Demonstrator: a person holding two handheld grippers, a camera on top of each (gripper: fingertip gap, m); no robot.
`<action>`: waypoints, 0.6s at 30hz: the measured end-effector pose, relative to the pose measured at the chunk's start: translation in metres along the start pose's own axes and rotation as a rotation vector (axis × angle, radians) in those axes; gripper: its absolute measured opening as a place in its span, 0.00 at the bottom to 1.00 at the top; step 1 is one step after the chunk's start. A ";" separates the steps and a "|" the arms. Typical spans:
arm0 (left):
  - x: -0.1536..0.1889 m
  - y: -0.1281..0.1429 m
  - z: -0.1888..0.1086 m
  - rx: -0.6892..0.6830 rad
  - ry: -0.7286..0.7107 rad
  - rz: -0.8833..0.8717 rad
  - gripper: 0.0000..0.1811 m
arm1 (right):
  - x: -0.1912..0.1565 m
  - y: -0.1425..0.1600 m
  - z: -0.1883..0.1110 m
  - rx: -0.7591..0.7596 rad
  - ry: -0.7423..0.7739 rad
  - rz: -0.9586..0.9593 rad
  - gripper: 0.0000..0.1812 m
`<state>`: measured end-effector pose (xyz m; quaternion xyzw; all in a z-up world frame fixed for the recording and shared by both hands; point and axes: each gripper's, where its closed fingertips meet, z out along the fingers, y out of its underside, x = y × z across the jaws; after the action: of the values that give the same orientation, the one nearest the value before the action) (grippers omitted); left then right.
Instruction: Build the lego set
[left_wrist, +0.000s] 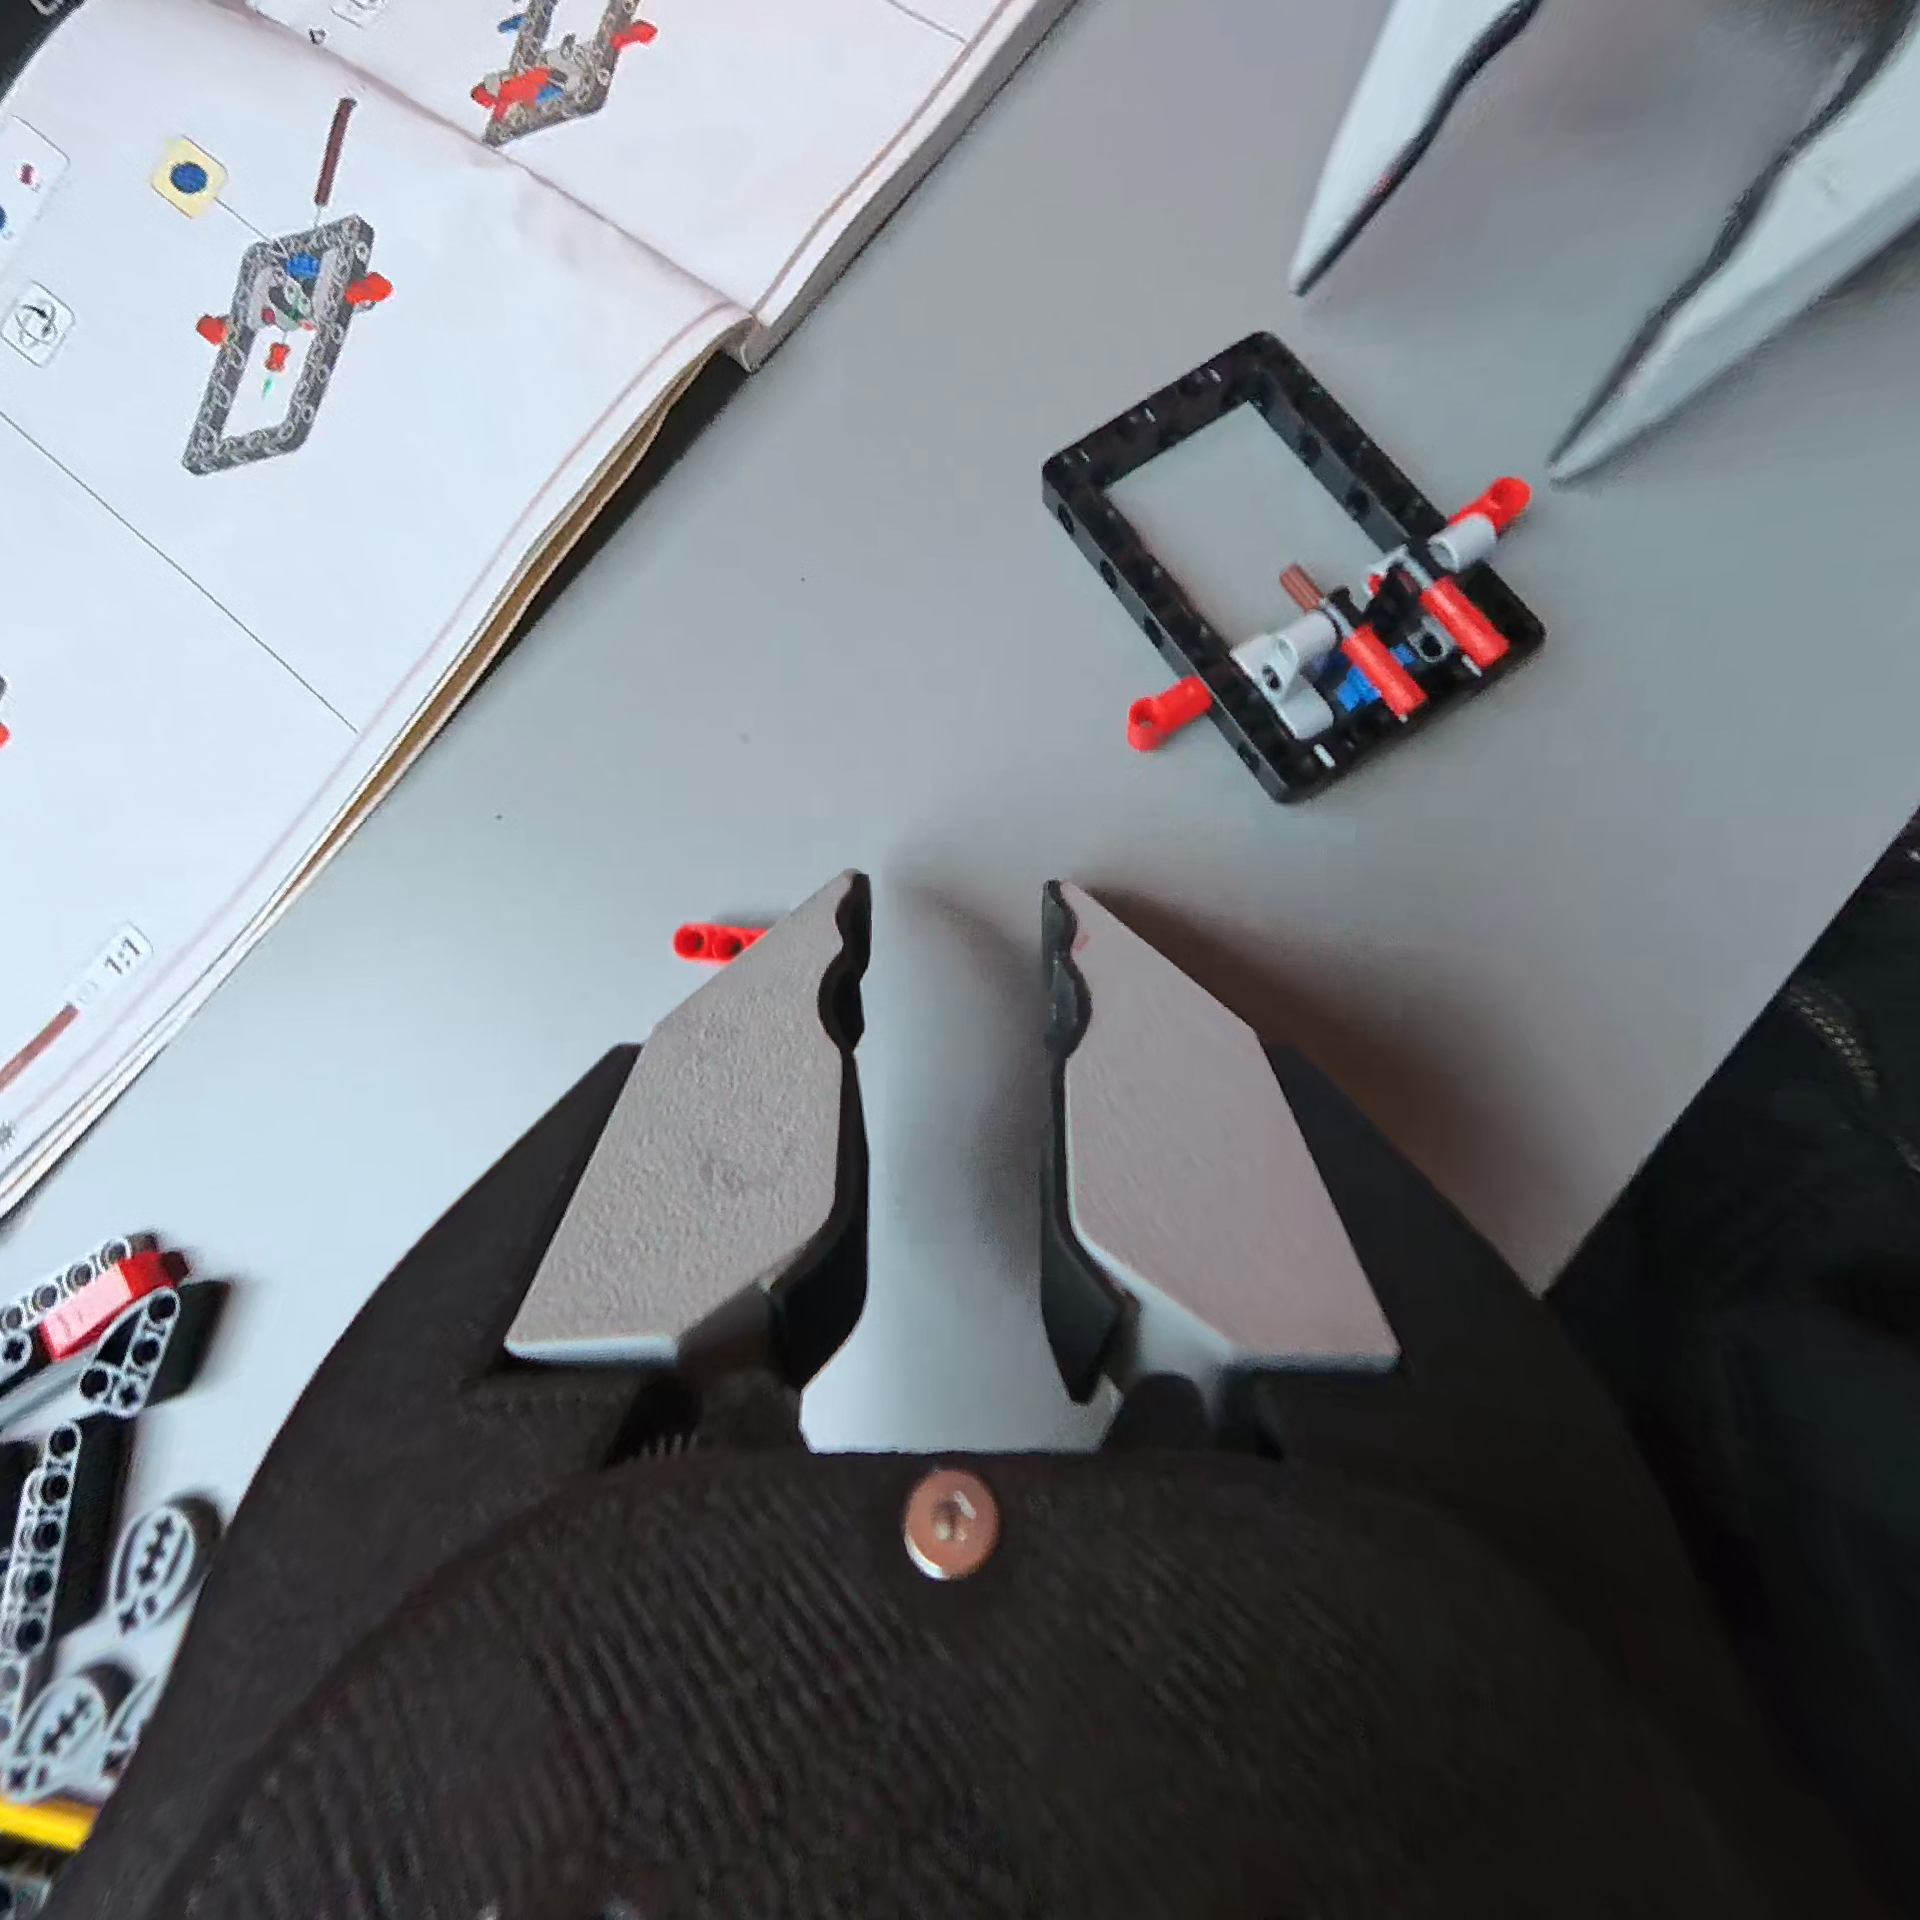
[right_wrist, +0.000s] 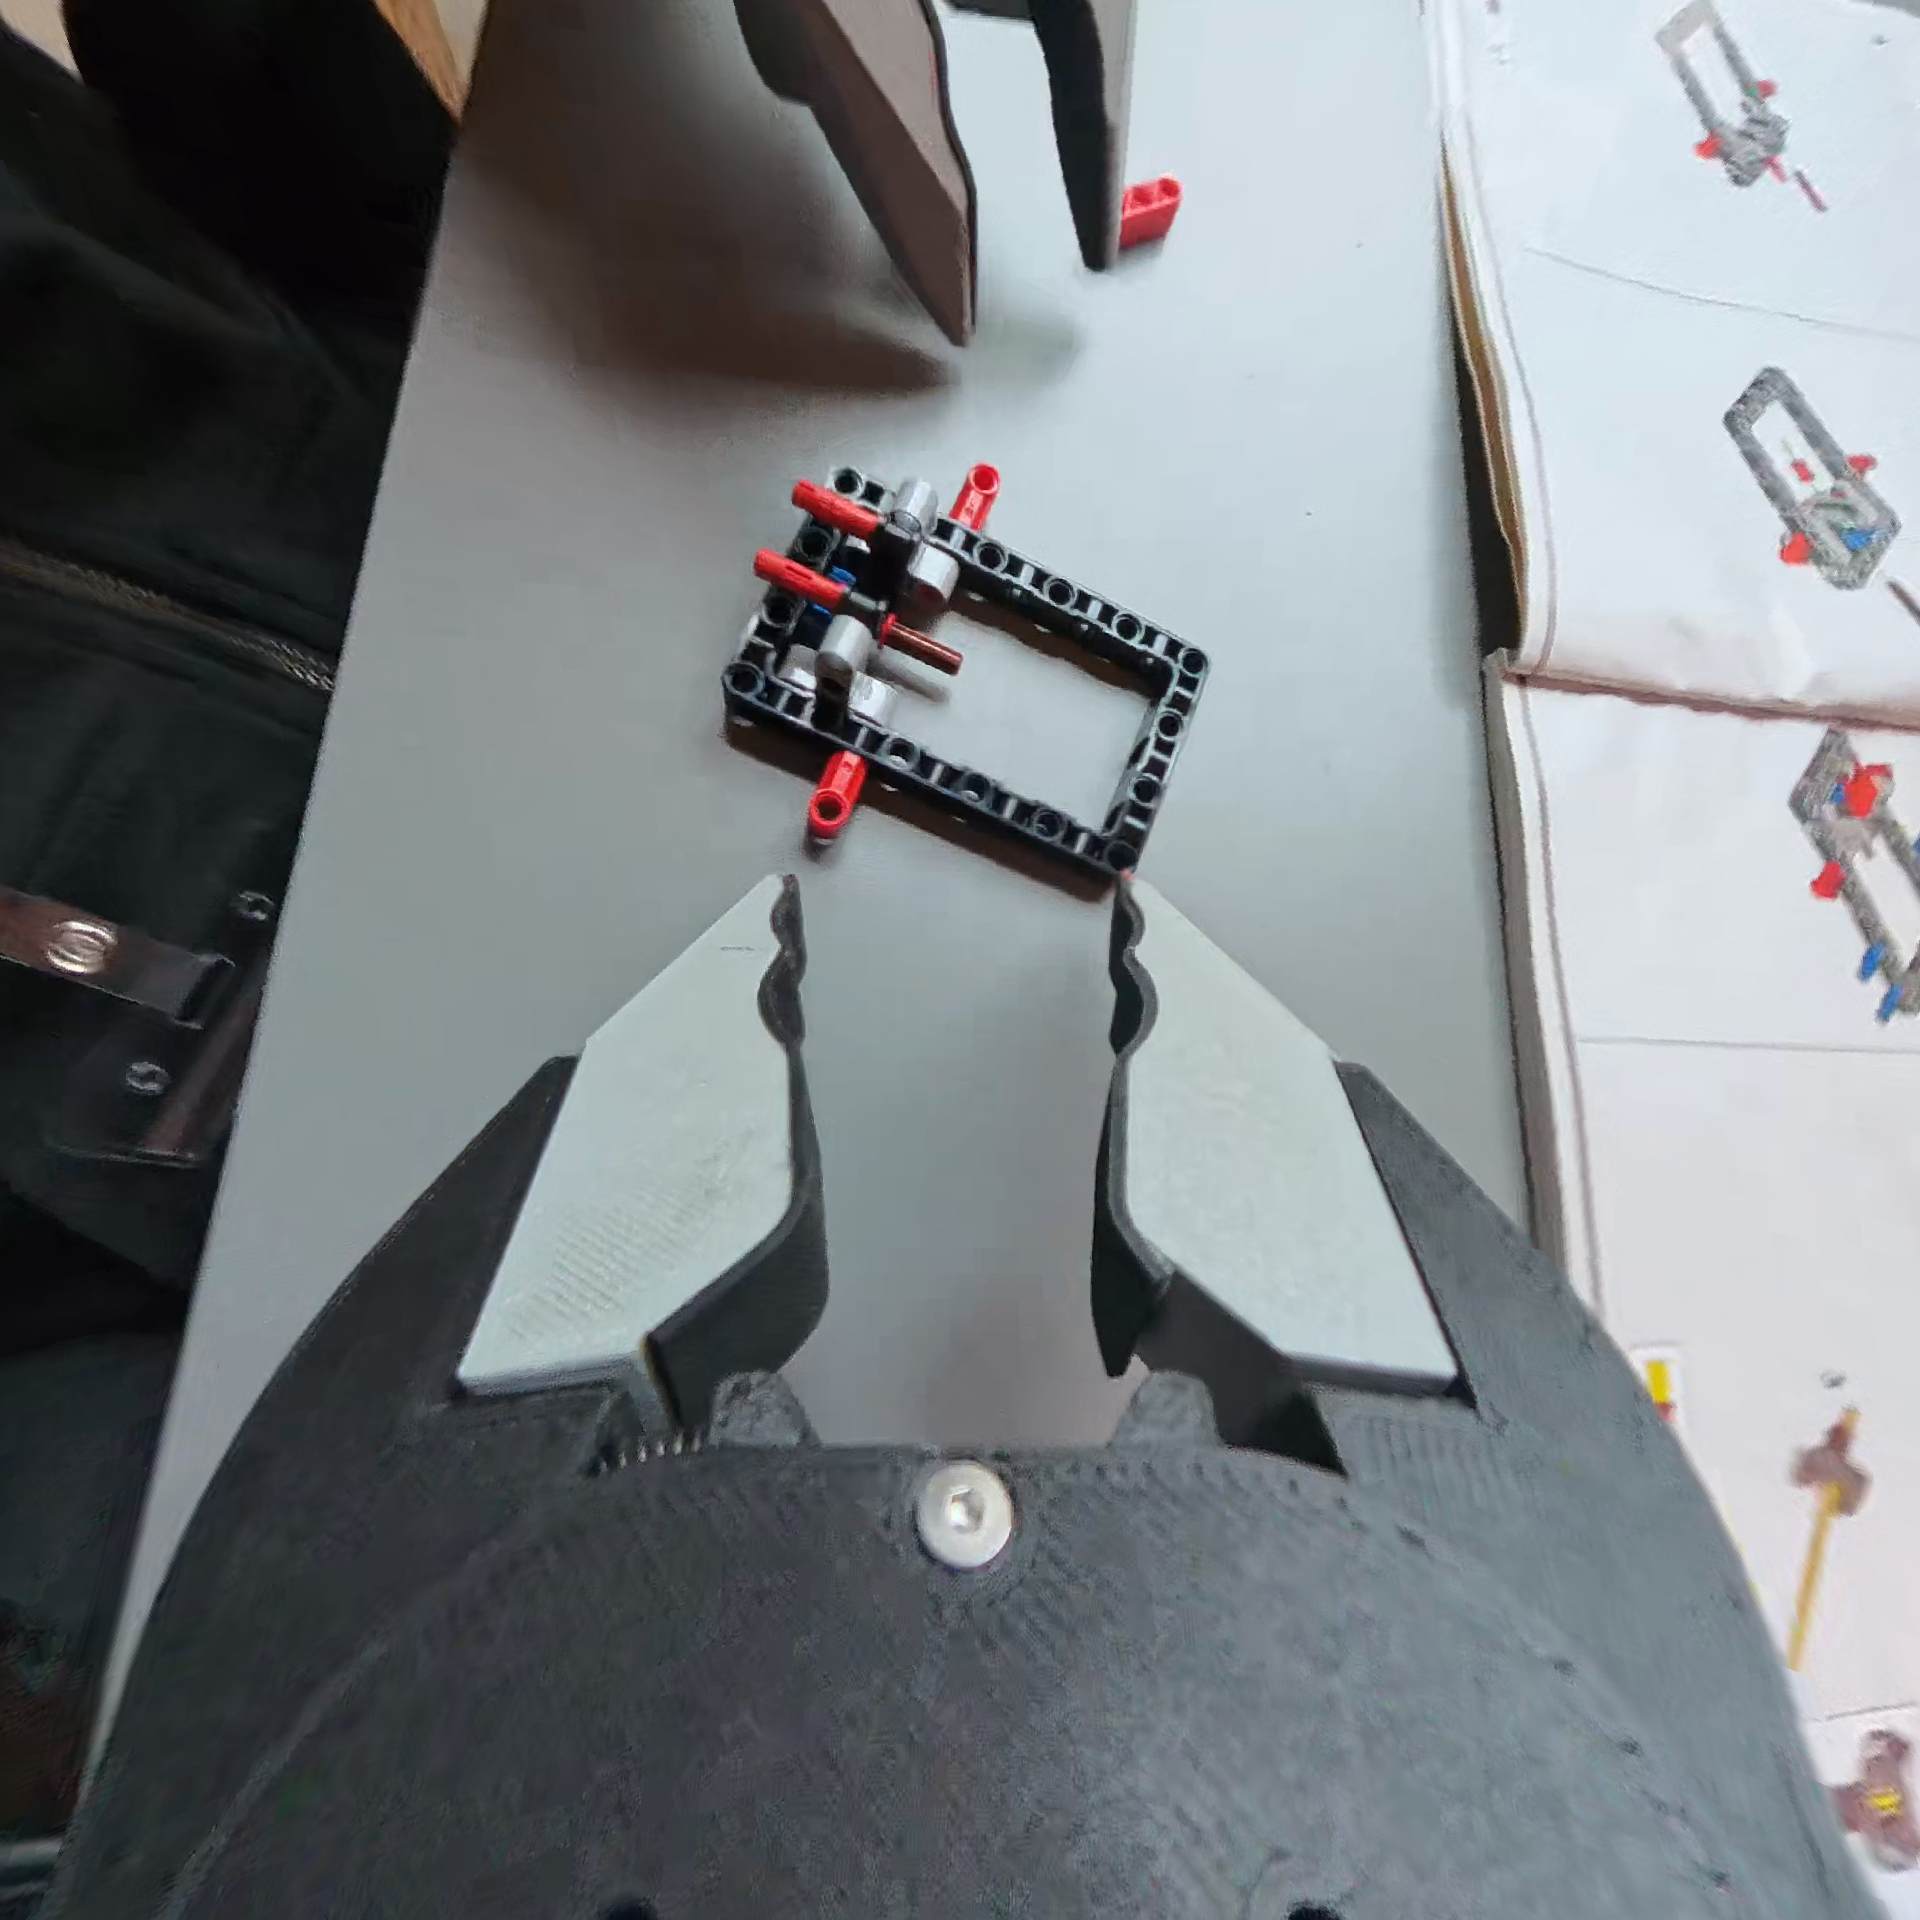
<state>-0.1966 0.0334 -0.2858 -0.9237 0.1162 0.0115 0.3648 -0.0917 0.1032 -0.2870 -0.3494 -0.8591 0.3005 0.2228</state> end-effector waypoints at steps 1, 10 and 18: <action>0.001 0.002 -0.003 0.005 -0.001 0.001 0.17 | 0.003 0.002 0.002 -0.036 -0.014 -0.028 0.29; -0.024 0.022 -0.023 0.028 -0.036 -0.037 0.20 | 0.009 -0.010 0.011 -0.159 -0.169 -0.214 0.22; -0.056 0.030 -0.015 0.018 -0.010 -0.095 0.31 | 0.005 -0.009 0.018 -0.175 -0.160 -0.142 0.09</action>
<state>-0.2586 0.0137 -0.2895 -0.9247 0.0706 -0.0025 0.3740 -0.1099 0.0948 -0.2934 -0.2809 -0.9196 0.2347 0.1427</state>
